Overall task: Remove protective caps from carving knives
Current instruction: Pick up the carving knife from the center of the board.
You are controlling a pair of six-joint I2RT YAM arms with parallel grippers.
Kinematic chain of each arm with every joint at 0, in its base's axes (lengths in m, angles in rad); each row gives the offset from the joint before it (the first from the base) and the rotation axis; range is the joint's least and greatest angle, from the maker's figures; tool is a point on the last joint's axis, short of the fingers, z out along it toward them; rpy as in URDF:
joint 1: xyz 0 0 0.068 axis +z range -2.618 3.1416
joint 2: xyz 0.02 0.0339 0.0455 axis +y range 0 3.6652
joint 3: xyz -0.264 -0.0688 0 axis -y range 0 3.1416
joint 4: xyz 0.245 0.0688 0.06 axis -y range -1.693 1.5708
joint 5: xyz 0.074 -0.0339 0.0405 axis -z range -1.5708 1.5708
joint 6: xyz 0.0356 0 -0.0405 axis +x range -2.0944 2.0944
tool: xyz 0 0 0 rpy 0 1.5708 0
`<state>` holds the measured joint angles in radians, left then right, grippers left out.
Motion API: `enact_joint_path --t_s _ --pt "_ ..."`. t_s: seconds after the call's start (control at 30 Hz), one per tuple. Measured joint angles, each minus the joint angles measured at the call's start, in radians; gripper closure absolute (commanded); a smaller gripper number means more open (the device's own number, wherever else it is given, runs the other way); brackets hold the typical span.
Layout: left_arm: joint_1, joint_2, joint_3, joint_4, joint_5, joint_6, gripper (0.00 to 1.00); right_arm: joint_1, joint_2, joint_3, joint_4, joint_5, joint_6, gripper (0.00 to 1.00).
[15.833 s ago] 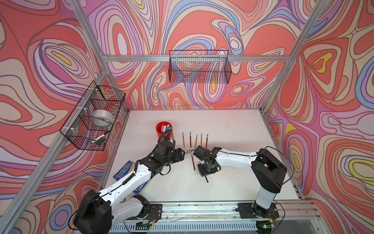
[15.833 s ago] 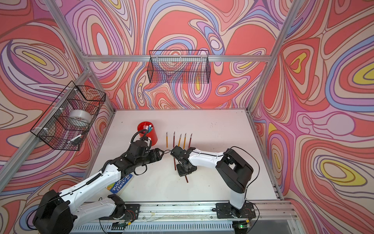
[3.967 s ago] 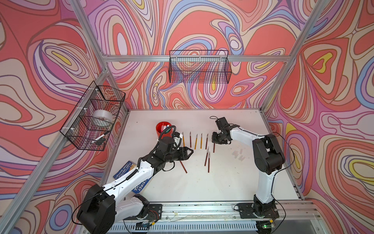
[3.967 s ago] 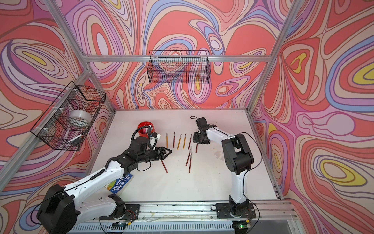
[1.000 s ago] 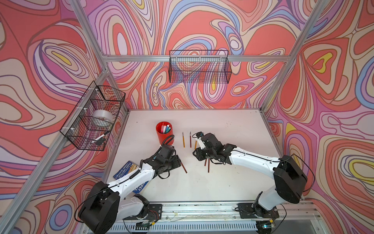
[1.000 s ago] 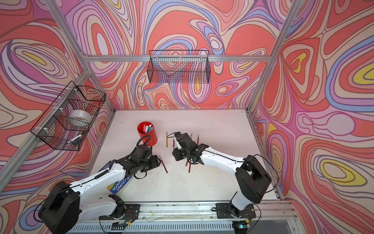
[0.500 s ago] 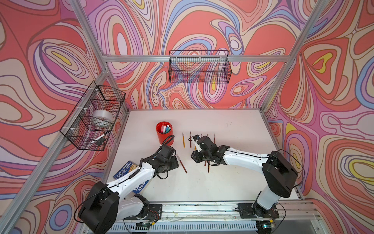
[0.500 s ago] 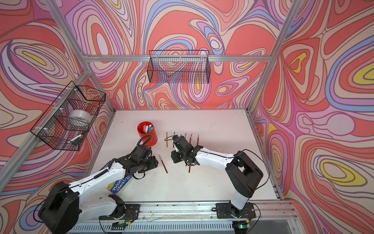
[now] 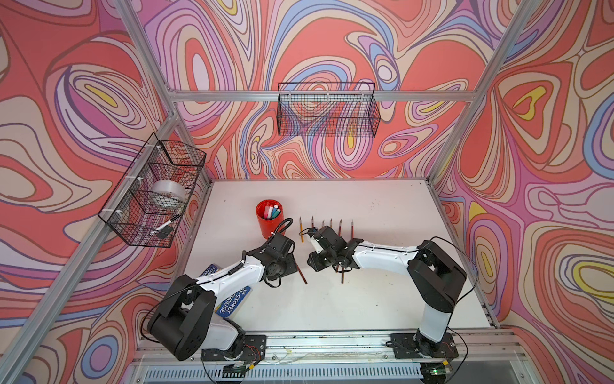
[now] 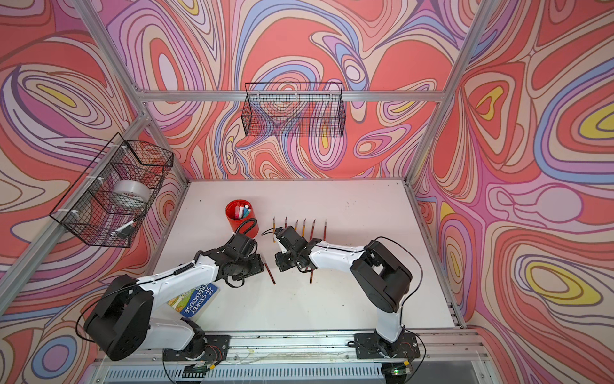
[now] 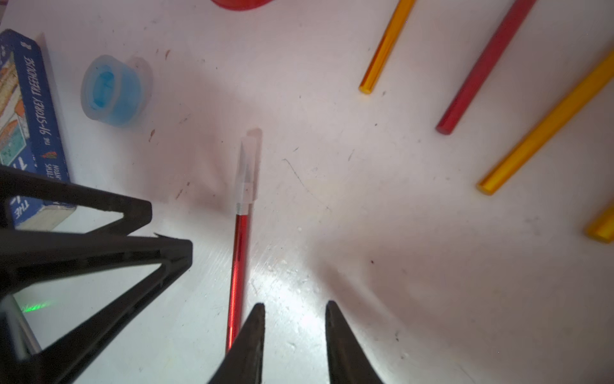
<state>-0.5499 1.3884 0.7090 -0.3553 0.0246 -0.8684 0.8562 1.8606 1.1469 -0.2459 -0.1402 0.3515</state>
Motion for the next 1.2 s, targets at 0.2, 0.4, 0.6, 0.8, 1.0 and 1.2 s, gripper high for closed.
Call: enact_joint_path --t_s 0.2,0.4,0.6,0.8,1.0,1.2 --pt "0.016 -0.013 -0.008 -0.008 -0.034 -0.009 0.36 0.053 0.082 0.065 -0.004 -0.004 -0.011 0.65" --pt "0.064 -0.118 -0.114 -0.009 -0.042 -0.034 0.35 0.098 0.139 0.126 -0.027 0.002 -0.014 0.66" --pt "0.080 -0.240 -0.170 -0.016 -0.048 -0.045 0.34 0.105 0.152 0.154 -0.072 0.048 -0.009 0.66" --pt "0.085 -0.352 -0.211 -0.021 -0.056 -0.050 0.34 0.108 0.176 0.191 -0.107 0.090 0.005 0.70" --pt "0.087 -0.414 -0.242 -0.071 -0.068 -0.053 0.34 0.122 0.206 0.243 -0.147 0.141 0.008 0.76" --pt "0.087 -0.497 -0.262 -0.114 -0.087 -0.064 0.32 0.132 0.225 0.278 -0.189 0.189 0.001 0.85"
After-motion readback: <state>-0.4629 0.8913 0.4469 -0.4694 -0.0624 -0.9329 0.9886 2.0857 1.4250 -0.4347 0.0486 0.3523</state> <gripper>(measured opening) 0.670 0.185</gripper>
